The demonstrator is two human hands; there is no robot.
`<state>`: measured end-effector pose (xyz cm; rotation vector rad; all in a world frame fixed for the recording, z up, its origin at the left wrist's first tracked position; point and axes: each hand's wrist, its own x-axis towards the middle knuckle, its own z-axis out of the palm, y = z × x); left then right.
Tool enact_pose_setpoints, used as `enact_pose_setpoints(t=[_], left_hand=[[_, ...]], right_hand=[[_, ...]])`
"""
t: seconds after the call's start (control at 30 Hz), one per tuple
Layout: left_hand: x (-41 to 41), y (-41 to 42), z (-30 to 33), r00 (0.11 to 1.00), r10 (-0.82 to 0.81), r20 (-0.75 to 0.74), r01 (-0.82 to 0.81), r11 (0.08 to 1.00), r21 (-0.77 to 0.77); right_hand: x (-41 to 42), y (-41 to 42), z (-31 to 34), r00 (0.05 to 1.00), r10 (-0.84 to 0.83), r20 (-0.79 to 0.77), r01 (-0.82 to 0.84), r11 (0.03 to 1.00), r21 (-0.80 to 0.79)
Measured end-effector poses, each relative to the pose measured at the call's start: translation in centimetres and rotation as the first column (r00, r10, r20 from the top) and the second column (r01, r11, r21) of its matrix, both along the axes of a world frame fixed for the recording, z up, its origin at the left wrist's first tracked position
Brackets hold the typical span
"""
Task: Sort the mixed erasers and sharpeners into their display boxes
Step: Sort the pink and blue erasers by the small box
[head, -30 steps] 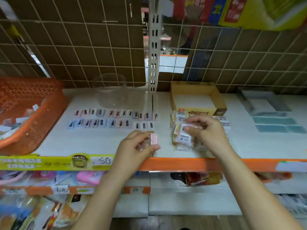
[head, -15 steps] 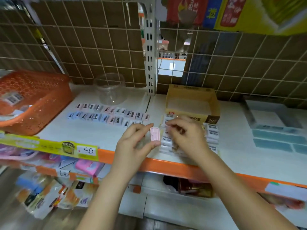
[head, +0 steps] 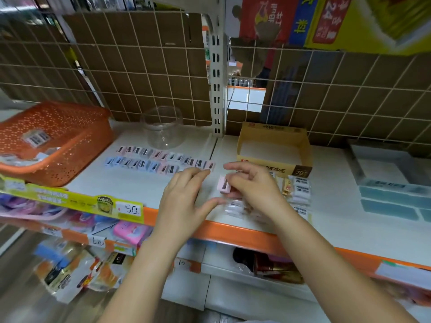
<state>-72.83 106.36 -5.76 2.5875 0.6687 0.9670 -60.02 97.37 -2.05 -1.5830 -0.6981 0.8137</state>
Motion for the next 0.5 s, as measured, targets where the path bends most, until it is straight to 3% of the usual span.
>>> enact_pose_setpoints(t=[0.2, 0.5], left_hand=[[-0.2, 4.2, -1.1, 0.973, 0.048, -0.225, -0.073, 0.992, -0.103], [-0.4, 6.7, -1.9, 0.971, 0.061, -0.230, -0.097, 0.984, -0.147]], right_hand=[[1.9, 5.4, -0.5, 0.986, 0.074, 0.150, -0.044, 0.980, -0.194], [2.1, 10.5, -2.5, 0.803, 0.222, 0.553, 0.077, 0.882, -0.465]])
